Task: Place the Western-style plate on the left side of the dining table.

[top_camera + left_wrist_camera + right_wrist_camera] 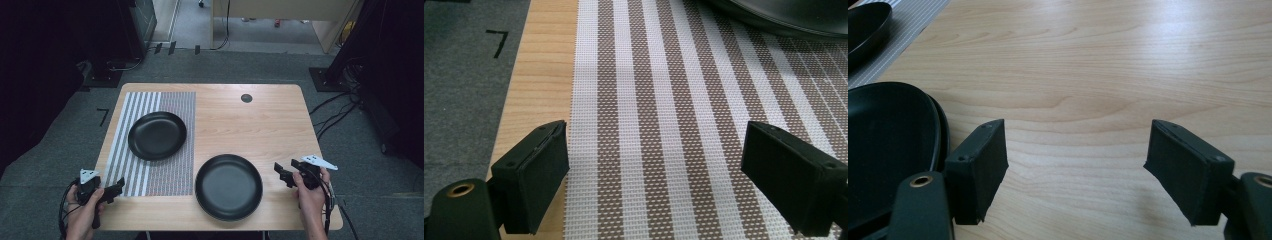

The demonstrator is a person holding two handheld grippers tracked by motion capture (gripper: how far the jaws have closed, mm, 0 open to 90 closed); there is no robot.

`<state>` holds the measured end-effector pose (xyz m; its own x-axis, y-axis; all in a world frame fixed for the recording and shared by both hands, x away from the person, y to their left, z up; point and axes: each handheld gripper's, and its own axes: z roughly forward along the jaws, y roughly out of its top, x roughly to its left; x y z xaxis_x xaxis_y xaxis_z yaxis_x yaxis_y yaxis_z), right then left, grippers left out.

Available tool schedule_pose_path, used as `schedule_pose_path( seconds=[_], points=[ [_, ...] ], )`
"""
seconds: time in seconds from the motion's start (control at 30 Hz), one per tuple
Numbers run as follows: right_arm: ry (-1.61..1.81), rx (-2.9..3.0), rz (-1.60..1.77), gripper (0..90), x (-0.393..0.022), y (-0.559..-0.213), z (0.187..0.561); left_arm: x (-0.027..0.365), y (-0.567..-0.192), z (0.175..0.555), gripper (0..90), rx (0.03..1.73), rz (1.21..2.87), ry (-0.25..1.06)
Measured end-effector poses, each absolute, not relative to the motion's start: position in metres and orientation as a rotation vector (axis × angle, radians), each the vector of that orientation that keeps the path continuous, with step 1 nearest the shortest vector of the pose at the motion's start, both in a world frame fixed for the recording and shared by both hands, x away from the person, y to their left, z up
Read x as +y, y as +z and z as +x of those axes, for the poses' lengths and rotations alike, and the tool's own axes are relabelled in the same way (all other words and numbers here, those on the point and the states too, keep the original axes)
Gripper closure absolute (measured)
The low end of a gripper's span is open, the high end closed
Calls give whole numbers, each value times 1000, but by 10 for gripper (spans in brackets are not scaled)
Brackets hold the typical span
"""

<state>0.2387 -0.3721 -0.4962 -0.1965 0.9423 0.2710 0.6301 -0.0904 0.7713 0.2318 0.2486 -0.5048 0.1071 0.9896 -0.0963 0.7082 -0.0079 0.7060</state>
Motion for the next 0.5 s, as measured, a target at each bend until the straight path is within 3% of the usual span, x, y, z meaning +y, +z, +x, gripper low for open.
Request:
schedule_pose_path(
  seconds=[0.5],
  points=[
    [1145,1778,1790,231,-407,-508,227,254,-510,229,119,1666,1781,589]
  ],
)
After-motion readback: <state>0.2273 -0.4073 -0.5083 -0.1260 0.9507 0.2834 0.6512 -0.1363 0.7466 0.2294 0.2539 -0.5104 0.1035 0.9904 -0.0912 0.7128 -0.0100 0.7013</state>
